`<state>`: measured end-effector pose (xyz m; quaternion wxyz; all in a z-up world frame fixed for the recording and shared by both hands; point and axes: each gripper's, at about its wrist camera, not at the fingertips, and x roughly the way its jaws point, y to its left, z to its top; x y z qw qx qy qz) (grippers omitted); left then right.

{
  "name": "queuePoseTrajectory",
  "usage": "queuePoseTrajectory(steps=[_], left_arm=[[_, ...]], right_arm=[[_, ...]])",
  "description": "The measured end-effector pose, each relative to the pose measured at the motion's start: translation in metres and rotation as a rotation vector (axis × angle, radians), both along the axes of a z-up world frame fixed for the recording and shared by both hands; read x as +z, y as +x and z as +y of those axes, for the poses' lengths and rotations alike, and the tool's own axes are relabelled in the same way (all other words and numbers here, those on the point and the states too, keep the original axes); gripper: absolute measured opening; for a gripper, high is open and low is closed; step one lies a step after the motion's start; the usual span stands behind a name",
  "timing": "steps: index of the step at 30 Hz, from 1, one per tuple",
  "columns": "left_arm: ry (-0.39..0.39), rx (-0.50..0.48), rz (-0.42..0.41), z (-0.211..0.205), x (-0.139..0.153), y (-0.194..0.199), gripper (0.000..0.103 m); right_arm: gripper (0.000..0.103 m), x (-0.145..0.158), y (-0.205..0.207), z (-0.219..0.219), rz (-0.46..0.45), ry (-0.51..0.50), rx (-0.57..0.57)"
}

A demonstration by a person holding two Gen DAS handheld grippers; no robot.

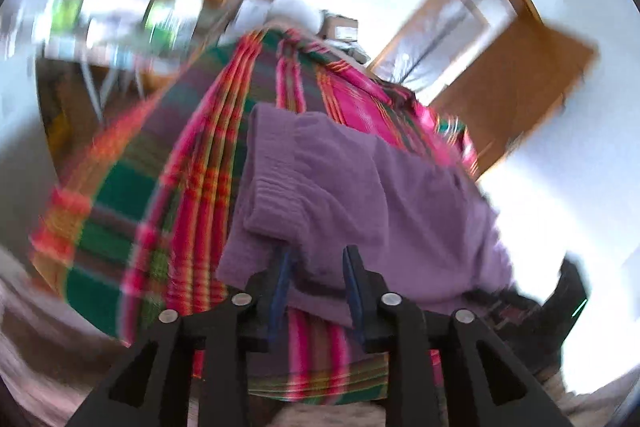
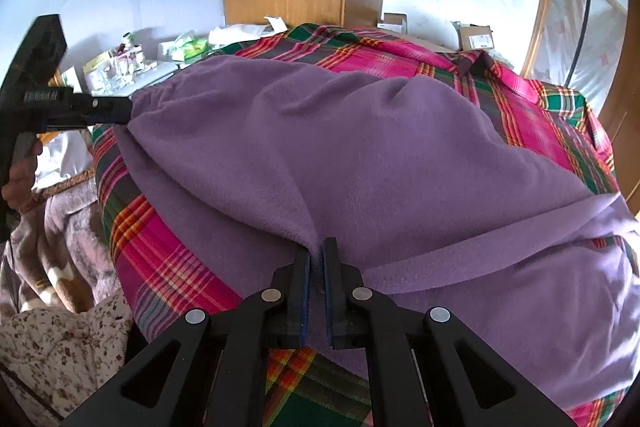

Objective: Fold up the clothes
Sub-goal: 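Fold the fleece edge with the left gripper over toward the right gripper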

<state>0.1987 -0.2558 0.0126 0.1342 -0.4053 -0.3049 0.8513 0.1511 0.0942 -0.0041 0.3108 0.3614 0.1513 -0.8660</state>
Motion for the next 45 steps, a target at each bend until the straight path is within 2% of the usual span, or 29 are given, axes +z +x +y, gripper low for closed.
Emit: queuePoseTrajectory(steps=[1, 6, 10, 11, 13, 16, 25, 31, 36, 45], left_arm=[[0.045, 0.014, -0.015, -0.005, -0.004, -0.003, 0.030], [0.163, 0.090, -0.083, -0.022, -0.017, -0.017, 0.030], [0.224, 0.126, -0.099, -0.026, -0.023, -0.021, 0.030], [0.218, 0.132, -0.100, -0.026, -0.023, -0.021, 0.030], [0.200, 0.146, -0.101, -0.025, -0.021, -0.021, 0.021], [0.197, 0.168, -0.081, -0.025, -0.017, -0.017, 0.016], [0.154, 0.198, -0.018, -0.017, 0.006, 0.002, 0.012], [0.095, 0.216, -0.077, -0.014, 0.000, 0.010, 0.012], [0.081, 0.242, -0.152, -0.016, -0.023, 0.006, 0.012], [0.046, 0.241, -0.162, -0.015, -0.025, 0.009, 0.014]], right_arm=[[0.006, 0.000, 0.000, 0.001, -0.002, -0.004, -0.003], [0.006, 0.000, 0.000, 0.001, -0.007, -0.020, -0.019], [0.006, -0.001, -0.001, 0.001, -0.008, -0.022, -0.024], [0.006, -0.001, -0.001, 0.001, -0.008, -0.022, -0.025], [0.006, 0.000, -0.002, 0.001, -0.008, -0.024, -0.028], [0.006, 0.001, -0.001, 0.002, -0.005, -0.036, -0.037], [0.005, 0.021, 0.007, 0.010, 0.034, -0.076, -0.048], [0.005, 0.034, 0.018, 0.015, 0.072, -0.070, -0.026], [0.005, 0.013, 0.015, 0.011, 0.015, -0.030, -0.015], [0.007, 0.003, 0.008, 0.010, -0.035, -0.033, -0.016]])
